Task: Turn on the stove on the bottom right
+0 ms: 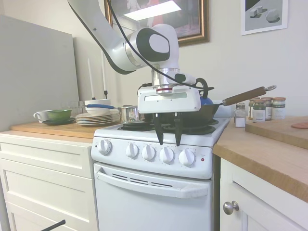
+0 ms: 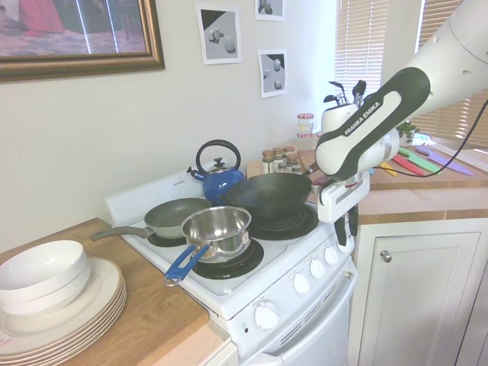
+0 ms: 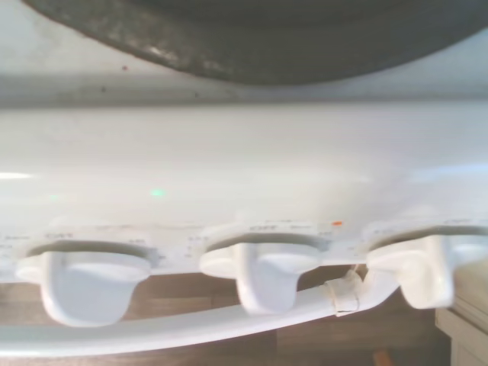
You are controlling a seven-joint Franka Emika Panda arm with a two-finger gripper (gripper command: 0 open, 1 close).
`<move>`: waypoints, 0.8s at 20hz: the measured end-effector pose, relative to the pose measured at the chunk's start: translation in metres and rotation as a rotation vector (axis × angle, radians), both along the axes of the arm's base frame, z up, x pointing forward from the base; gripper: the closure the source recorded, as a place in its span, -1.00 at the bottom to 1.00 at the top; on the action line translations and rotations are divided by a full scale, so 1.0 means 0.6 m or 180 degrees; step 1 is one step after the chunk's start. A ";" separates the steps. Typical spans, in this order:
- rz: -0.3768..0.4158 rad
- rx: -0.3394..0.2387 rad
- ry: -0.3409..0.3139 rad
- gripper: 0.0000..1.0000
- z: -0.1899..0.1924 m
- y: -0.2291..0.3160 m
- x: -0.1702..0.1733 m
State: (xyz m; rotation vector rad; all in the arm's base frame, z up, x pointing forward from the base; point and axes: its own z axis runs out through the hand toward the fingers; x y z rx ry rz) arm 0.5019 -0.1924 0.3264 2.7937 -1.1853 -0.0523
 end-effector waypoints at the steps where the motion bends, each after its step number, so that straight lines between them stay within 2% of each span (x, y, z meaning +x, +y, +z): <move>1: -0.0008 -0.0008 -0.0005 1.00 0.000 -0.001 0.001; 16: -0.0231 -0.0113 -0.0149 1.00 -0.017 -0.032 0.008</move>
